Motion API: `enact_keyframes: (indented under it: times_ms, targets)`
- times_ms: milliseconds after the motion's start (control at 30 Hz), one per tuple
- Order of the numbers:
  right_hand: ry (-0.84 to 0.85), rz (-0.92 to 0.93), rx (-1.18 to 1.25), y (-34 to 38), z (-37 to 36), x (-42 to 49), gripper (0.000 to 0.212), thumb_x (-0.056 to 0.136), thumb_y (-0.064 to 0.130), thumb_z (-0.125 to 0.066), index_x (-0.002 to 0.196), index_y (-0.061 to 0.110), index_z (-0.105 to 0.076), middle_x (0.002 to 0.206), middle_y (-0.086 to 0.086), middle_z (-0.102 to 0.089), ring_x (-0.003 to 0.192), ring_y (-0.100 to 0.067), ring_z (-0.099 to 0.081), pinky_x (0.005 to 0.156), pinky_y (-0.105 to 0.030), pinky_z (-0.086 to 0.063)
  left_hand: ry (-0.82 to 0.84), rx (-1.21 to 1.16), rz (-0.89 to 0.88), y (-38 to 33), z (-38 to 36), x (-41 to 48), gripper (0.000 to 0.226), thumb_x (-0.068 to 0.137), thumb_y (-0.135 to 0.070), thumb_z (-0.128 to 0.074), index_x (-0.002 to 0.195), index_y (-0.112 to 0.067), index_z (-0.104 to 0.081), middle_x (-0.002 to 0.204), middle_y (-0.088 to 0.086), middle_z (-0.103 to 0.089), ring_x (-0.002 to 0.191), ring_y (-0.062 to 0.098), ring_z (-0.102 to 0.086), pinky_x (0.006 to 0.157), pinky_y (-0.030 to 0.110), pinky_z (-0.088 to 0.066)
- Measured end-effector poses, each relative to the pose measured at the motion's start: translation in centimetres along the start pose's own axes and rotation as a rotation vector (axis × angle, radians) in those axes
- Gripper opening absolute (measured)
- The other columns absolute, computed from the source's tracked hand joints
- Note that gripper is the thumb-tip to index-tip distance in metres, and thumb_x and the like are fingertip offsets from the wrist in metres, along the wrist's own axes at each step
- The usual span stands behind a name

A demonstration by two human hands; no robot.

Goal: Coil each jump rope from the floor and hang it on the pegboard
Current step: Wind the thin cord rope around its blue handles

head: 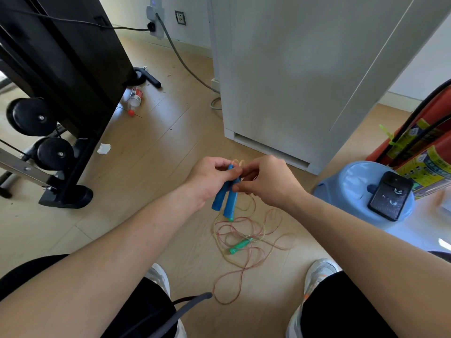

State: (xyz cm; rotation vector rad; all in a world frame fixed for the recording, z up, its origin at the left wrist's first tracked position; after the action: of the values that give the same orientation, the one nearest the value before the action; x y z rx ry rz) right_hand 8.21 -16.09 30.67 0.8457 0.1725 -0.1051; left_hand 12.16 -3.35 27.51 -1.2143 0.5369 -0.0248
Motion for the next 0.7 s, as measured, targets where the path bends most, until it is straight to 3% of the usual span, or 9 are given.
enact_keyframes:
  times_ms: [67,133,200,267,333,400,467,600,700]
  targets:
    - [0.035,0.028,-0.2,0.1,0.9,0.3,0.022,0.075,0.041,-0.082,0.094,0.031,-0.074,0.08,0.016,-0.069,0.077,-0.003,-0.064,0.07,-0.025,-0.054,0.007,0.076,-0.035,-0.9,0.7,-0.2,0.007,0.089,-0.021,-0.074,0.094,-0.017,-0.074,0.087,0.0,-0.073,0.084,0.016,-0.071,0.068,0.018,-0.055]
    - [-0.039,0.049,-0.266,0.2,3.0,0.6,0.015,0.083,0.037,-0.069,0.097,0.035,-0.071,0.086,0.018,-0.067,0.083,-0.006,-0.063,0.079,-0.03,-0.055,0.065,0.182,-0.07,-1.8,0.8,-0.5,0.007,0.089,-0.021,-0.074,0.095,-0.017,-0.072,0.086,0.0,-0.071,0.08,0.013,-0.068,0.064,0.014,-0.053]
    - [-0.075,0.099,-0.157,0.5,4.1,0.8,0.026,0.087,0.025,-0.059,0.109,0.036,-0.068,0.101,0.014,-0.066,0.089,-0.007,-0.062,0.084,-0.029,-0.052,0.166,0.283,-0.106,-2.5,0.1,-0.9,0.008,0.089,-0.02,-0.074,0.096,-0.017,-0.072,0.088,0.001,-0.072,0.079,0.008,-0.068,0.065,0.011,-0.052]
    - [0.02,0.127,-0.03,0.8,3.3,0.8,0.031,0.092,0.023,-0.054,0.118,0.034,-0.067,0.112,0.012,-0.066,0.102,-0.008,-0.061,0.094,-0.029,-0.047,0.258,0.308,-0.153,-3.4,-0.8,-1.6,0.01,0.089,-0.016,-0.073,0.099,-0.014,-0.072,0.086,-0.001,-0.072,0.076,0.001,-0.068,0.066,0.009,-0.05]
    - [0.157,0.105,0.049,0.7,1.3,0.6,0.026,0.095,0.034,-0.048,0.103,0.028,-0.072,0.101,0.009,-0.071,0.099,-0.012,-0.063,0.098,-0.036,-0.046,0.333,0.284,-0.181,-4.0,-1.4,-2.1,0.008,0.09,-0.012,-0.071,0.098,-0.013,-0.072,0.087,-0.002,-0.073,0.082,0.002,-0.07,0.073,0.013,-0.053]
    - [0.214,0.068,0.119,0.2,0.2,0.5,0.041,0.095,0.045,-0.043,0.08,0.016,-0.067,0.075,0.0,-0.068,0.076,-0.021,-0.064,0.089,-0.048,-0.05,0.4,0.276,-0.185,-4.2,-1.6,-2.3,0.006,0.092,-0.011,-0.068,0.096,-0.014,-0.072,0.095,0.002,-0.076,0.094,0.011,-0.072,0.085,0.022,-0.056]
    - [0.197,0.034,0.167,-0.5,0.5,0.8,0.046,0.095,0.048,-0.044,0.069,0.014,-0.059,0.061,0.003,-0.056,0.061,-0.021,-0.055,0.077,-0.049,-0.049,0.434,0.284,-0.177,-4.1,-1.5,-2.4,0.008,0.094,-0.01,-0.065,0.096,-0.013,-0.072,0.101,0.007,-0.076,0.099,0.018,-0.072,0.09,0.028,-0.057]
    - [0.171,0.071,0.128,-0.2,1.8,1.1,0.03,0.098,0.032,-0.058,0.074,0.015,-0.065,0.056,0.012,-0.053,0.057,-0.008,-0.047,0.064,-0.033,-0.043,0.479,0.268,-0.13,-3.2,-1.6,-2.5,0.008,0.098,-0.01,-0.06,0.098,-0.013,-0.067,0.1,0.002,-0.077,0.095,0.015,-0.071,0.09,0.034,-0.055]
    - [0.118,0.125,0.153,0.8,2.6,0.8,0.019,0.095,0.027,-0.065,0.084,0.012,-0.068,0.062,0.01,-0.058,0.057,-0.005,-0.051,0.059,-0.023,-0.044,0.523,0.234,-0.112,-2.9,-2.2,-2.8,0.018,0.099,-0.006,-0.057,0.116,-0.011,-0.062,0.103,0.002,-0.076,0.098,0.012,-0.069,0.086,0.032,-0.052]
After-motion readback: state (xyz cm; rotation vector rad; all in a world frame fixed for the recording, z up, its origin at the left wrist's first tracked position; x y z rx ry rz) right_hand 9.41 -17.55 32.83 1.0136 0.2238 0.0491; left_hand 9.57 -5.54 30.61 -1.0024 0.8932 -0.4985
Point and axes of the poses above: each hand's wrist, its own x-axis towards the middle knuckle, its own z-axis out of the back of the hand, y = z × x, the point moved 10 cm from there along x, towards the middle knuckle
